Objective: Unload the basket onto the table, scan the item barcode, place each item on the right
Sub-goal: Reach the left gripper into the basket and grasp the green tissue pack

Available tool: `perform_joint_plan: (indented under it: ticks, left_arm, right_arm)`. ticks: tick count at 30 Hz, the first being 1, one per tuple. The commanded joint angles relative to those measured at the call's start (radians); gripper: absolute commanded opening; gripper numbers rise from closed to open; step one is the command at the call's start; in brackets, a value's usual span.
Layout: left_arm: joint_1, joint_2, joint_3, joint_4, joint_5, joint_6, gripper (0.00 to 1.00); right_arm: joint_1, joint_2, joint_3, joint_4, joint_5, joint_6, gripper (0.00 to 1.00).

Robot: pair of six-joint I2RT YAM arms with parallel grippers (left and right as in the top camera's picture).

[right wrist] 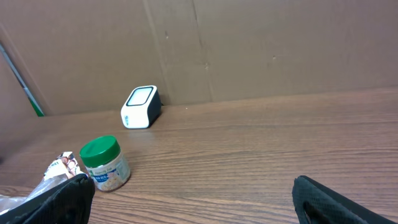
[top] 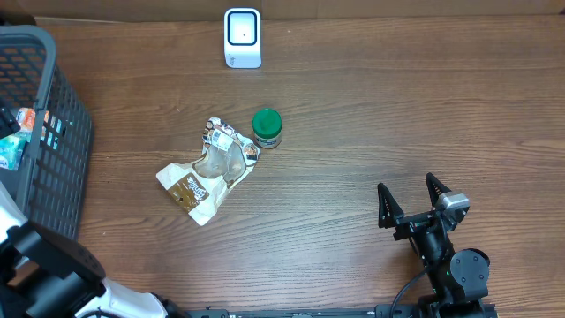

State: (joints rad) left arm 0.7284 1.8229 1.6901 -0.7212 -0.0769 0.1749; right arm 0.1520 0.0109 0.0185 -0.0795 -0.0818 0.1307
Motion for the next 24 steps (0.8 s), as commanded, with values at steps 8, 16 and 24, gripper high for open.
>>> perform_joint_plan:
  ticks: [8,16,24]
  left_arm:
    - [0.006,0.238,-0.019,0.124,-0.051,0.216,0.81]
    - [0.007,0.369,-0.019,0.202,-0.172,0.332,0.73]
    - [0.019,0.478,-0.019,0.243,-0.160,0.342,0.62]
  right_arm:
    - [-0.001,-0.008,-0.011,0.004,-0.005,0.002,1.00]
    - [-0.001,-0.008,-0.011,0.004,-0.005,0.002,1.00]
    - [-0.001,-0.008,-0.011,0.004,-0.005,0.002,1.00]
